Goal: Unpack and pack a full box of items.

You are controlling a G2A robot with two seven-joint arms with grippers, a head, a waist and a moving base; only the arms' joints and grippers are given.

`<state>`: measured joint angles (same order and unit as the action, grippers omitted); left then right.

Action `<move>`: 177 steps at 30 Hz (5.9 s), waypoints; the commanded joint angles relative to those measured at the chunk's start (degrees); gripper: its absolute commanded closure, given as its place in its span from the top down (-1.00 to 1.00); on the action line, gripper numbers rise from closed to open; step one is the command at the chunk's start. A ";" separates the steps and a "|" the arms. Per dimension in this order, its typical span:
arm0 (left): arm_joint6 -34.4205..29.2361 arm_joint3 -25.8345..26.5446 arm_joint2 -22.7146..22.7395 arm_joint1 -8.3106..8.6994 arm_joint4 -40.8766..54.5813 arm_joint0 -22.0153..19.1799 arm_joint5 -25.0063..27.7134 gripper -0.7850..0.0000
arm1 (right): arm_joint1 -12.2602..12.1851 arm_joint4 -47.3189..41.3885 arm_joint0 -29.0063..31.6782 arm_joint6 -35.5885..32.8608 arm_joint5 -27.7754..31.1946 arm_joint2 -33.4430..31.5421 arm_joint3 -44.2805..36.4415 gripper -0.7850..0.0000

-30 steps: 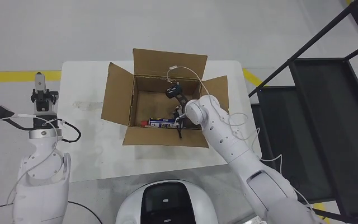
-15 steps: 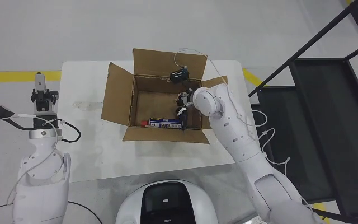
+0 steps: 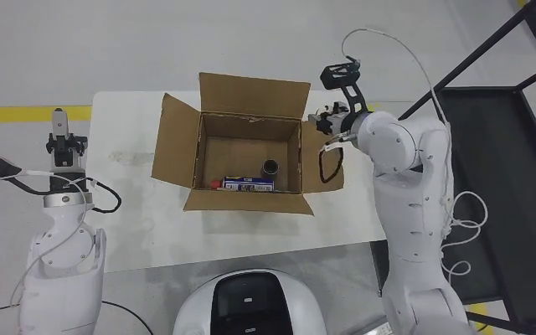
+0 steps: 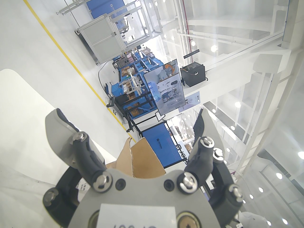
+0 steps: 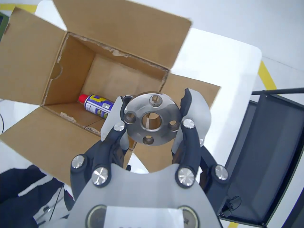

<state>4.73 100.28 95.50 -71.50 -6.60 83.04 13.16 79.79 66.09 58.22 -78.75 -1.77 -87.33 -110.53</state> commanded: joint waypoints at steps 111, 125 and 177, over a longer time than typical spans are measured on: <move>0.00 0.00 0.00 0.00 0.00 0.00 0.00 1.00 | -0.96 -3.86 5.43 38.83 -11.58 0.51 42.29 -1.00; 0.00 0.00 0.00 0.00 0.00 0.00 0.00 1.00 | -0.87 -4.97 3.26 39.83 -12.57 2.16 47.10 0.27; 0.00 0.00 0.00 0.00 0.00 0.00 0.00 1.00 | -0.54 2.68 12.62 56.52 -25.89 4.38 7.92 1.00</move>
<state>4.73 100.28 95.50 -71.50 -6.60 83.04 13.16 79.23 68.52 71.02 -22.50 -27.37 -82.81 -102.59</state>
